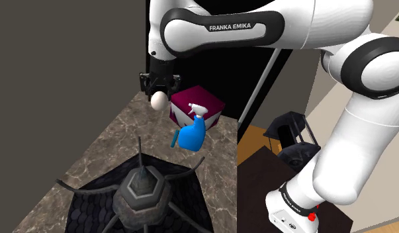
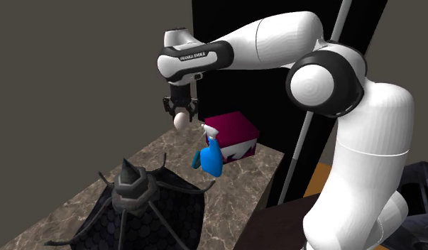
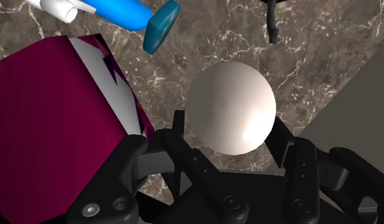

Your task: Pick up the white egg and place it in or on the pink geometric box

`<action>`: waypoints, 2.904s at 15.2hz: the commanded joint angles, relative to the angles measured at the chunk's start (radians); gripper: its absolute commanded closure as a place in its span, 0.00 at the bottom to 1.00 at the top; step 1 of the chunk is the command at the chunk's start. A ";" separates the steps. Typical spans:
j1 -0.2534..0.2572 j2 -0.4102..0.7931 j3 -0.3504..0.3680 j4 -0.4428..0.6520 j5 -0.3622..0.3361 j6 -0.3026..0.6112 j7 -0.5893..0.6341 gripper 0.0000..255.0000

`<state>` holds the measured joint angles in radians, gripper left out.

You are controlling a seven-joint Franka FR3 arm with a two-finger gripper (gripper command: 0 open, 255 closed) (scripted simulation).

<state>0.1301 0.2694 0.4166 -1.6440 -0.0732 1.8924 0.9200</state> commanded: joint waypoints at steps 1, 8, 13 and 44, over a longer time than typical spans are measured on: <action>0.000 -0.003 0.001 0.022 0.002 -0.024 -0.001 1.00; 0.004 -0.009 0.003 0.108 0.005 -0.116 -0.001 1.00; -0.082 -0.100 -0.033 -0.001 0.048 -0.093 -0.124 1.00; -0.246 -0.181 -0.157 -0.278 0.088 0.102 -0.420 1.00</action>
<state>-0.1167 0.0845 0.2584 -1.9187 0.0147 1.9947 0.4997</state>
